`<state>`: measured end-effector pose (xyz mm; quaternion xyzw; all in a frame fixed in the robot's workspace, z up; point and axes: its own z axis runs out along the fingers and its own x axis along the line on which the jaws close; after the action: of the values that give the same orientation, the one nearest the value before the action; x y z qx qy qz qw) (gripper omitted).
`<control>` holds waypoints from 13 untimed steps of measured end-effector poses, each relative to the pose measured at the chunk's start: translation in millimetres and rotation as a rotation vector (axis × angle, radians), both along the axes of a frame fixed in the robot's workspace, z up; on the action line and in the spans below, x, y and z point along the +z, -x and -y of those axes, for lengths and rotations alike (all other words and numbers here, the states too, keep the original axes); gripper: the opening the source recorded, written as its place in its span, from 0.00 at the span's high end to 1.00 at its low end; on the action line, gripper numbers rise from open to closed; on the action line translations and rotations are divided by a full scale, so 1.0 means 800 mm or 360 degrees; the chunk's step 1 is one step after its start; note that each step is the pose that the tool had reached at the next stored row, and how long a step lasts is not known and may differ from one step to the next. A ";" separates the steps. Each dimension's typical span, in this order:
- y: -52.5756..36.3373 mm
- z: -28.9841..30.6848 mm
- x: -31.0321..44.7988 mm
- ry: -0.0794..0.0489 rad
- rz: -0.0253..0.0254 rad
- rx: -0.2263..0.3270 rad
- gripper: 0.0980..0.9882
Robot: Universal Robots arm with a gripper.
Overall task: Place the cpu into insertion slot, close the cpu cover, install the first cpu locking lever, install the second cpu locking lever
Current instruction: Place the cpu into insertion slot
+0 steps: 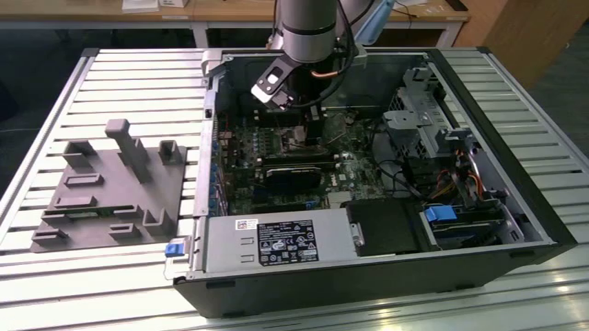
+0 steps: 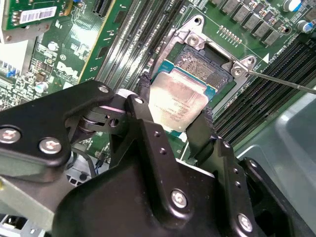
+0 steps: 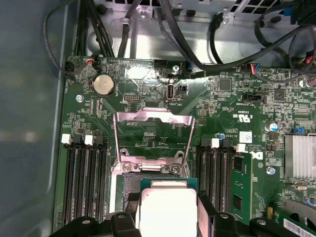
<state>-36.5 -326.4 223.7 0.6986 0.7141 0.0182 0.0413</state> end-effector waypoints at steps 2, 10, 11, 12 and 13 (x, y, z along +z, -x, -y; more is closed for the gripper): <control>0.001 -0.0021 -0.0011 0.0000 0.00001 0.0000 0.50; 0.004 -0.0064 -0.0113 0.0000 0.00002 0.0000 0.50; 0.004 -0.0069 -0.0125 0.0000 0.00001 0.0000 0.50; 0.004 -0.0075 -0.0136 0.0000 0.00001 0.0000 0.50; 0.004 -0.0081 -0.0147 0.0000 0.00001 0.0000 0.50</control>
<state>-39.9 -319.9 212.0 0.6986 0.7141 0.0182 0.0413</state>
